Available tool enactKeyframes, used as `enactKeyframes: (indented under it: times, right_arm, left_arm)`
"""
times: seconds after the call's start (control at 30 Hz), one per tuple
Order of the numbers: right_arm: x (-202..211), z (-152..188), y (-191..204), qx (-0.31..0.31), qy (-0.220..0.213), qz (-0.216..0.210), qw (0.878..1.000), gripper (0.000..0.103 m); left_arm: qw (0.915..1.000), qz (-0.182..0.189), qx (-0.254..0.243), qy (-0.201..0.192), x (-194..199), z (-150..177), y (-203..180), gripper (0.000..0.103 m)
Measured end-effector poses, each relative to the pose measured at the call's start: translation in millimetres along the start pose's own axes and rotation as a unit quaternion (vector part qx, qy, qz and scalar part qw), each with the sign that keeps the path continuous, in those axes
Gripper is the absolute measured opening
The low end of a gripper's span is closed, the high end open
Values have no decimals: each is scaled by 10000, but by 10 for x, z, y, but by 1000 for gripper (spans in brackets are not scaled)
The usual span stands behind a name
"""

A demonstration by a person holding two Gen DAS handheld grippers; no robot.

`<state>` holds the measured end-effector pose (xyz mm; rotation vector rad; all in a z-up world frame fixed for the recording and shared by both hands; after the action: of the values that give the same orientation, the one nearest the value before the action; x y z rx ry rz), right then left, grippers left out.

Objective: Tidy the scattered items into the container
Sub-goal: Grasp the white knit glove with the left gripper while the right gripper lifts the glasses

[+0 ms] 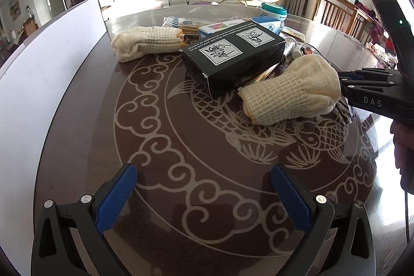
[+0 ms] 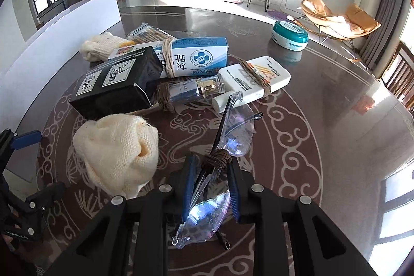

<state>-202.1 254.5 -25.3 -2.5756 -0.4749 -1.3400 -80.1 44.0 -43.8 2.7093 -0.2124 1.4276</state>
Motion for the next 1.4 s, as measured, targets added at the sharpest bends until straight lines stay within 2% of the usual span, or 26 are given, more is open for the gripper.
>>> enactKeyframes:
  times: [0.07, 0.17, 0.23, 0.27, 0.4, 0.53, 0.6, 0.67, 0.73, 0.83, 0.9, 1.0, 1.03, 1.13, 1.27, 1.4]
  right_arm:
    - [43, 10, 259, 465, -49, -300, 9985, 25]
    - [138, 216, 695, 1276, 81, -803, 9885, 26]
    - [248, 403, 893, 1473, 117, -1195, 9818, 25]
    - [294, 473, 933, 1472, 127, -1238, 9812, 25]
    - [383, 628, 764, 991, 54, -843, 9915, 25]
    - [439, 705, 503, 599, -63, -281, 9978, 26]
    - [474, 766, 419, 412, -192, -198, 9988, 26]
    - [527, 828, 326, 186, -338, -226, 9990, 27]
    - [557, 840, 317, 152, -377, -131, 9991, 27]
    - [553, 813, 307, 108, -376, -89, 9992, 27]
    - [551, 823, 308, 96, -376, -75, 9992, 27]
    - [552, 829, 303, 68, -374, -39, 9993, 27]
    - [553, 831, 304, 67, -375, -34, 9993, 27]
    - [550, 830, 302, 69, -372, -33, 9993, 27]
    - [551, 829, 301, 70, -372, -33, 9993, 27]
    - [552, 829, 301, 70, -373, -34, 9993, 28]
  left_arm:
    - [9999, 56, -80, 22, 53, 69, 17, 103]
    - [10000, -13, 10, -13, 182, 250, 118, 103]
    - [9999, -45, 112, -25, 254, 346, 198, 103]
    - [9998, 7, 169, -45, 283, 375, 231, 103]
    - [9989, 288, 364, -113, 328, 384, 290, 103]
    - [9995, 72, 264, 131, 289, 365, 209, 103]
    - [9974, 465, 536, 157, 342, 351, 190, 103]
    - [9902, 997, 982, 12, 453, 283, 177, 103]
    - [9858, 1183, 1191, -106, 528, 138, 128, 103]
    - [9879, 861, 1292, -51, 440, -110, 26, 103]
    - [9864, 839, 1414, 18, 292, -260, -63, 103]
    - [9871, 537, 1470, 352, -25, -369, -203, 103]
    - [9874, 379, 1453, 493, -129, -360, -228, 103]
    - [9915, -179, 1192, 481, -171, -320, -222, 103]
    - [9927, -580, 988, 368, -107, -109, 61, 103]
    - [9976, -369, 558, 205, -51, -11, 224, 103]
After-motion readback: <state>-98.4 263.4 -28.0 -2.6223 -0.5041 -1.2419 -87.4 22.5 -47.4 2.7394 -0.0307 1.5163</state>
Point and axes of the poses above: each gripper's, at about its wrist camera, not at the fingertips, and x roughly against the way its jaws point, y to its left, z to its underside, the point moved 4 cm from there along -x, roughly the way its jaws point
